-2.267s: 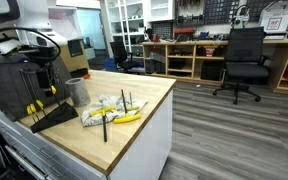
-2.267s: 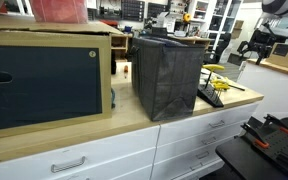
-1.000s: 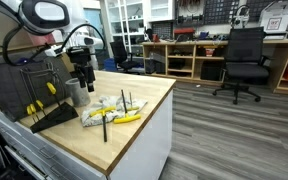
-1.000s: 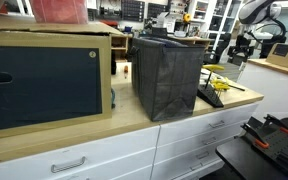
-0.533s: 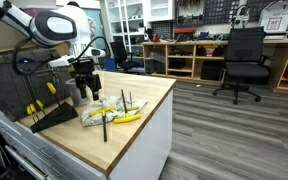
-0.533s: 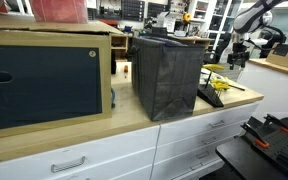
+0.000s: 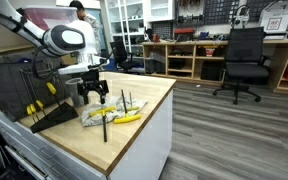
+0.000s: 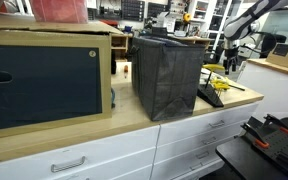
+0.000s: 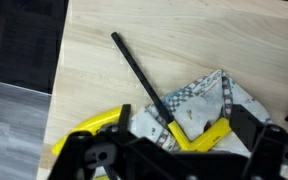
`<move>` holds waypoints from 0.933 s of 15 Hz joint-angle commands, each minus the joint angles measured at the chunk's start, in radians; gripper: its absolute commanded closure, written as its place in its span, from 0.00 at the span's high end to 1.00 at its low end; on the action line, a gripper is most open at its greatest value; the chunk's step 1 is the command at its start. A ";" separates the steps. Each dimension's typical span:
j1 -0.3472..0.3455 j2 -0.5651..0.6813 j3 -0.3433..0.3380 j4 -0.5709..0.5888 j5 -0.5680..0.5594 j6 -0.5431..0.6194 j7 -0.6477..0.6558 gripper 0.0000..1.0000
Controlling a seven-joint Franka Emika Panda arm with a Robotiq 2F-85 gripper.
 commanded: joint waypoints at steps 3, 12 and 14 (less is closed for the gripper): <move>0.025 0.110 0.020 0.144 -0.088 -0.096 -0.105 1.00; 0.037 0.195 0.038 0.202 -0.190 -0.118 -0.218 1.00; 0.039 0.204 0.039 0.200 -0.188 -0.121 -0.205 1.00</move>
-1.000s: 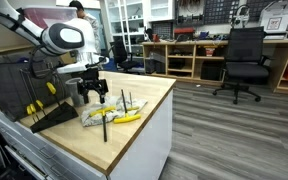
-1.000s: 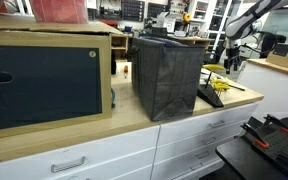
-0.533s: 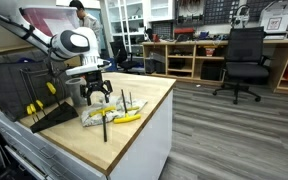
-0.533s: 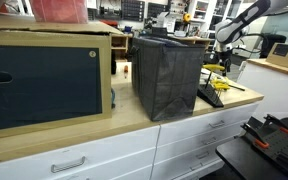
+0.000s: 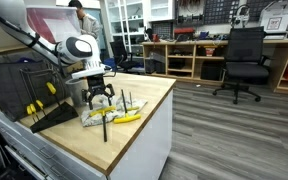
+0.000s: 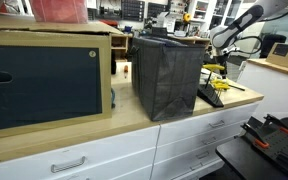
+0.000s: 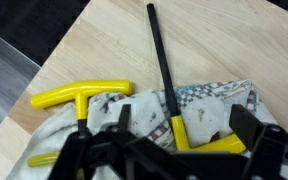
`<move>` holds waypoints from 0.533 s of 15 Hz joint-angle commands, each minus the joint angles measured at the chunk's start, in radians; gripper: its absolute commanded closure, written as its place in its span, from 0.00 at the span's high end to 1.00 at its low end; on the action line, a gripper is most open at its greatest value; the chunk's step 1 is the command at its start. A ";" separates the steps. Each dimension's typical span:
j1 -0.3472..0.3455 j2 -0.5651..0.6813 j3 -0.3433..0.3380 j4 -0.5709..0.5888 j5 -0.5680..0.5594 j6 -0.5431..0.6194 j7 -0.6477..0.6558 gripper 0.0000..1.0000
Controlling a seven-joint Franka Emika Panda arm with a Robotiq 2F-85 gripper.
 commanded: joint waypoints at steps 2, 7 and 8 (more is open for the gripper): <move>-0.002 0.013 0.006 0.003 -0.003 -0.004 0.003 1.00; -0.002 0.015 0.006 0.005 -0.003 -0.004 0.004 1.00; -0.002 0.015 0.006 0.005 -0.003 -0.004 0.004 1.00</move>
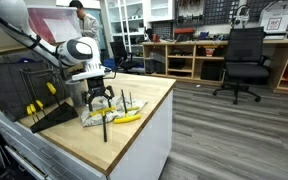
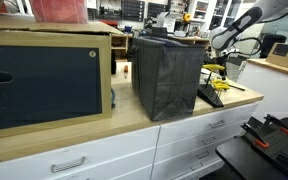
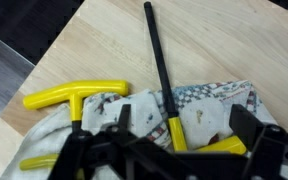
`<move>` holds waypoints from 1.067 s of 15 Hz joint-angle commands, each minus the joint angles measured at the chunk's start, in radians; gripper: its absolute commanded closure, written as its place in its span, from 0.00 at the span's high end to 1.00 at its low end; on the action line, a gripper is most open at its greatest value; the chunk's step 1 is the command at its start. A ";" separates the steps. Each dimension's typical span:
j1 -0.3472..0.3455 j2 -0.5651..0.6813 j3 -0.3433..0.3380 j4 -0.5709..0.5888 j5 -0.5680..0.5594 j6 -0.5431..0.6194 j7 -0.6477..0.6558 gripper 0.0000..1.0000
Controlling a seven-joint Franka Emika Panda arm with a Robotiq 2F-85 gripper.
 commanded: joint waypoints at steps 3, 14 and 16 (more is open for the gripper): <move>-0.011 0.009 0.007 -0.022 -0.034 0.110 -0.023 1.00; -0.029 -0.034 -0.005 -0.166 -0.063 0.321 -0.188 1.00; -0.028 -0.077 -0.012 -0.202 -0.081 0.357 -0.182 1.00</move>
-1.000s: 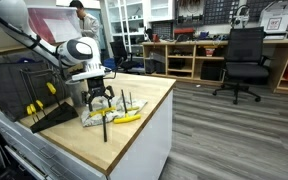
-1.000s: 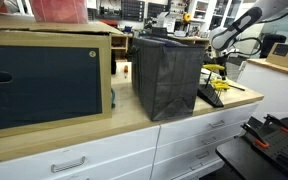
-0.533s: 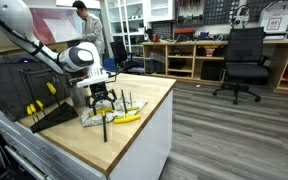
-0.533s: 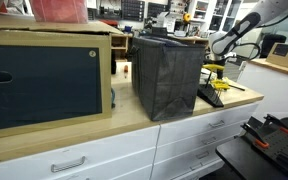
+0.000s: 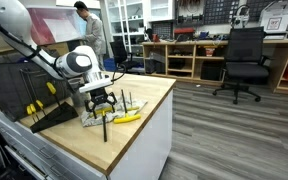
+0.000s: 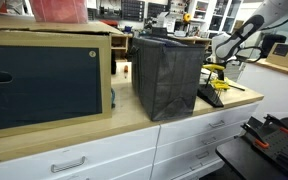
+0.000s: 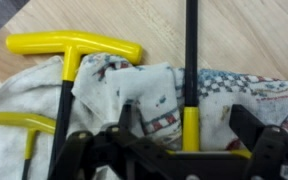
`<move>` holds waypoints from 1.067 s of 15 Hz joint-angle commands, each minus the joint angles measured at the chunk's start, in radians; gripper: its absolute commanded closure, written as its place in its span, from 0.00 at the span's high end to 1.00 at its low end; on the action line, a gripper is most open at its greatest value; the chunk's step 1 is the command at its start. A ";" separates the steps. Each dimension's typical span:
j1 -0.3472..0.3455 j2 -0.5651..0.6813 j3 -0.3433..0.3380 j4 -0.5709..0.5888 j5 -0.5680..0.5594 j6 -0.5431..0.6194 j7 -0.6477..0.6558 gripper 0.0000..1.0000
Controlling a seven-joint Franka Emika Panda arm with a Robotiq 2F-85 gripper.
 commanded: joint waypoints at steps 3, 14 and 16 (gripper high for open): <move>0.000 -0.134 -0.008 -0.125 -0.032 0.078 -0.021 1.00; -0.006 -0.099 0.014 -0.115 0.002 0.061 -0.076 0.70; -0.006 -0.099 0.014 -0.115 0.002 0.061 -0.076 0.64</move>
